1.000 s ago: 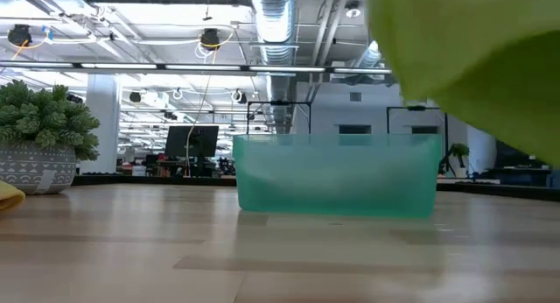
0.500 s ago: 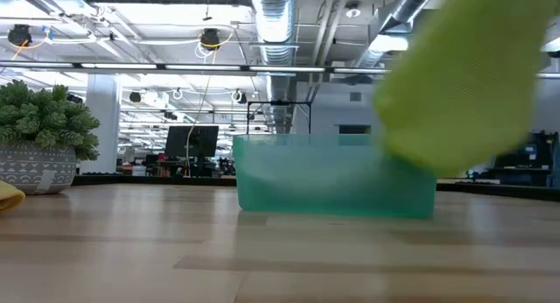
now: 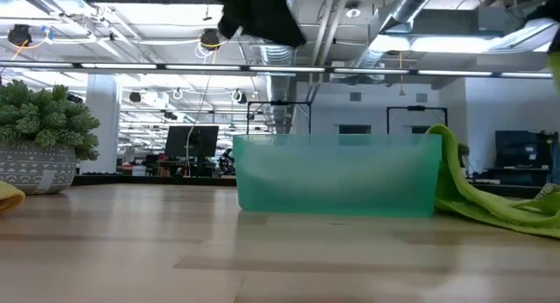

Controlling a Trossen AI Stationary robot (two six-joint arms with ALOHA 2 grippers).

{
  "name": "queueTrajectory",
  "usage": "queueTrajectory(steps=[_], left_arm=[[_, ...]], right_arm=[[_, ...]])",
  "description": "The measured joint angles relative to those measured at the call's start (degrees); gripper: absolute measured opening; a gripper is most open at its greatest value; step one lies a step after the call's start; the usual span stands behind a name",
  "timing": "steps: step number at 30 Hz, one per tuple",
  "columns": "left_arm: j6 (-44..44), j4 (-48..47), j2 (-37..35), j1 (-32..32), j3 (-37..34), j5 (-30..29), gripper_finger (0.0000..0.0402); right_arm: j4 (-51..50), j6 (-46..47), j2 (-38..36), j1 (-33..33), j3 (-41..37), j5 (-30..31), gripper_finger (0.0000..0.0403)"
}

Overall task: Fold microfiber towels
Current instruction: Fold the light green microfiber cloth

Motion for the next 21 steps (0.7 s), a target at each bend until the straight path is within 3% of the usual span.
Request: queueTrajectory(steps=[5, 11, 15, 21], left_arm=[[-6.16, -1.76, -0.04, 4.85, -4.38, 1.31, 0.0121], [-10.58, 6.49, -0.04, 10.18, -12.45, 4.95, 0.0148], [-14.01, 17.13, 0.43, 13.26, -17.58, 5.09, 0.0151], [-16.54, 24.34, 6.65, 16.98, -19.35, 8.76, 0.0151]], right_arm=[[13.91, -16.44, 0.02, -14.03, -3.25, -8.65, 0.0135], [24.93, -28.17, 0.02, -30.85, -3.66, -8.41, 0.0220], [26.41, -30.15, 0.02, -37.94, -3.66, -8.23, 0.0239], [32.74, -32.36, 1.07, -40.63, -7.08, -7.84, 0.0232]])
